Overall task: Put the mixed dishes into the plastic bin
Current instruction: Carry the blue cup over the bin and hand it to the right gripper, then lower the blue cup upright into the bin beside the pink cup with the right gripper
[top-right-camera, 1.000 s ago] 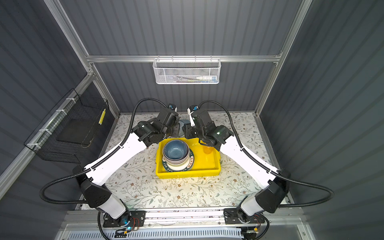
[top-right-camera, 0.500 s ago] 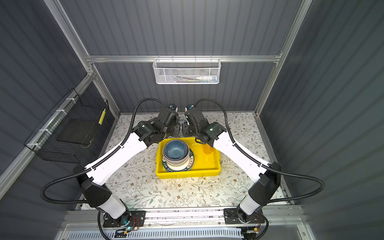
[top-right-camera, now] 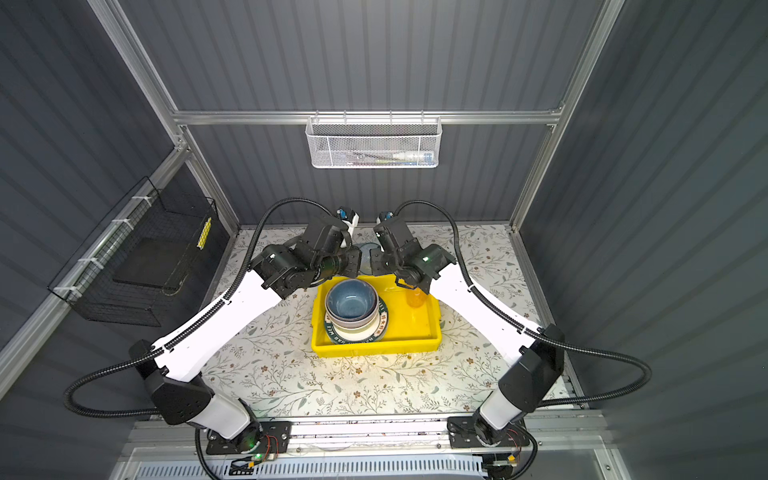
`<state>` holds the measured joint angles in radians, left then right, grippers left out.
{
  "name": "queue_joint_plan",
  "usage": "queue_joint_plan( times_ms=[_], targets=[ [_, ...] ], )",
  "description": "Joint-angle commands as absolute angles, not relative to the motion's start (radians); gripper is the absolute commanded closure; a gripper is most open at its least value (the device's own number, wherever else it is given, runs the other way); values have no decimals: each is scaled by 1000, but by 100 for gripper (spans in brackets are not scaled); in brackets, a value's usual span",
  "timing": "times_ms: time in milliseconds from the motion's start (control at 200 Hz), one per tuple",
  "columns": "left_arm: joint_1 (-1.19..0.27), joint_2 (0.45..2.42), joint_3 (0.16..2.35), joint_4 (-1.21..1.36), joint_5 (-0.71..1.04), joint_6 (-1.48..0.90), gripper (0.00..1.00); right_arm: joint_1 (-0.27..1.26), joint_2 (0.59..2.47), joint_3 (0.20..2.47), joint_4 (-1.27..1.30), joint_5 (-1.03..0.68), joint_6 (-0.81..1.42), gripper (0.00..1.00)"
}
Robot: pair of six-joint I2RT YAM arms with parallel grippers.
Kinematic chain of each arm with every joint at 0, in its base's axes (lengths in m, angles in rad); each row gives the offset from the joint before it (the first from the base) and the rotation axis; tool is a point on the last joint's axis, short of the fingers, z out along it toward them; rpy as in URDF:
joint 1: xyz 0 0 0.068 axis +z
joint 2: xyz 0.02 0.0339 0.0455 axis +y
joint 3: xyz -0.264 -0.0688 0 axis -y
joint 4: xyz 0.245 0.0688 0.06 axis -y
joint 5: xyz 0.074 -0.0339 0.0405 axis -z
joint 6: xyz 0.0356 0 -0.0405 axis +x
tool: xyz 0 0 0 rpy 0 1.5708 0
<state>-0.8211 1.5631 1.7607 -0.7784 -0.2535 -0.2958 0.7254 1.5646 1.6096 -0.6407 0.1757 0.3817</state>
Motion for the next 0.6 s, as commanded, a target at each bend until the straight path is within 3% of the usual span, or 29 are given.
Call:
queue_joint_plan(
  times_ms=[0,595],
  targets=[
    [-819,1515,1739,-803,-165,-305,69,729,1494,1604,-597,131,385,98],
    [-818,1316,1605,-727,166,-290,27,722,1340,1441,-621,107,399,100]
  ],
)
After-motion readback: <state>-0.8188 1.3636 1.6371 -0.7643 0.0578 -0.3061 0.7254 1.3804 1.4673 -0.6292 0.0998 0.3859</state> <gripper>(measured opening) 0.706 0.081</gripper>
